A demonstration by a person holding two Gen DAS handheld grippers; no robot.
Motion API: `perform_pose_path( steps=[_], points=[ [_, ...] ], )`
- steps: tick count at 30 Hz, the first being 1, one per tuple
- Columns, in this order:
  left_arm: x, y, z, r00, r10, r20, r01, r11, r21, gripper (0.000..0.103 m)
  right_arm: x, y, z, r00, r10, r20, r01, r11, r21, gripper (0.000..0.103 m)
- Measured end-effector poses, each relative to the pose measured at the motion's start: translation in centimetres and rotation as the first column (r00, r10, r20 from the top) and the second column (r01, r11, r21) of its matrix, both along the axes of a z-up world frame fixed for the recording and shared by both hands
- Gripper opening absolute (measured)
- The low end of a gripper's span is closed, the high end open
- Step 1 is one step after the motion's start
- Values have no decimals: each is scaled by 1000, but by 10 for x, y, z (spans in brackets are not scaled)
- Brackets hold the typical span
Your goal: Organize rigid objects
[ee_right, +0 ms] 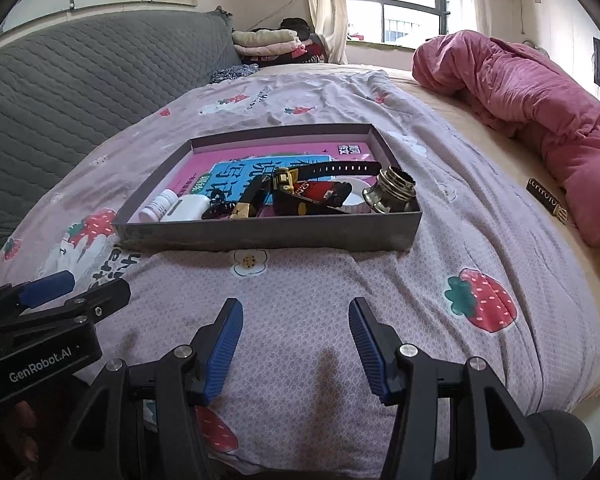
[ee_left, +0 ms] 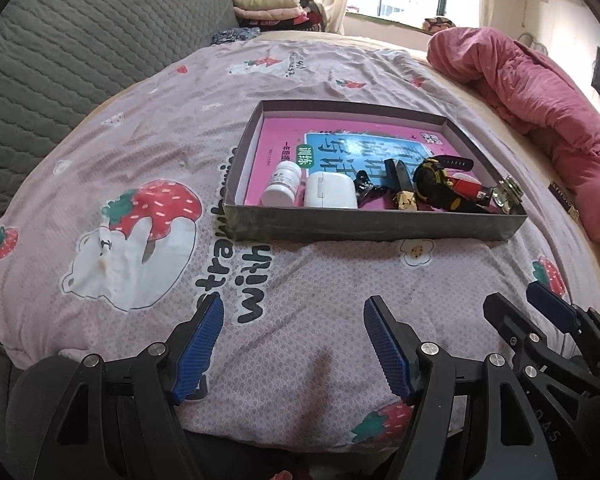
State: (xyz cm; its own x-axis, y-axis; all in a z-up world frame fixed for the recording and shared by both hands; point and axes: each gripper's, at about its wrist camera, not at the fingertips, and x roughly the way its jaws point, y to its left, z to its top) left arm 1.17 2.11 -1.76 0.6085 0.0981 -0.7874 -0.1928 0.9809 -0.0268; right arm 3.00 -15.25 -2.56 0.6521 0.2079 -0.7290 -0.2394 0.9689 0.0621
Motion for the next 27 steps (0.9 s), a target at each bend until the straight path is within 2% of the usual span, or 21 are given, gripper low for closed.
perform_pose_path(
  steps=[8,14,21,27],
  points=[
    [3,-4,-3,1000,-18,3,18,1000,4,74,4,-4,-6,1000,-19,-22,19,1000,12,55],
    [3,-5,-3,1000,-24,7,24,1000,-4,74,1,0,-1,1000,-2,14,2,1000,-4,55],
    [3,-7,-2,999,-40,28,40,999,0,74,4,-1,-1,1000,-13,21,13,1000,-5,55],
    [6,-6,-6,999,-40,11,40,999,0,74,5,-1,0,1000,-9,25,9,1000,-3,55]
  ],
)
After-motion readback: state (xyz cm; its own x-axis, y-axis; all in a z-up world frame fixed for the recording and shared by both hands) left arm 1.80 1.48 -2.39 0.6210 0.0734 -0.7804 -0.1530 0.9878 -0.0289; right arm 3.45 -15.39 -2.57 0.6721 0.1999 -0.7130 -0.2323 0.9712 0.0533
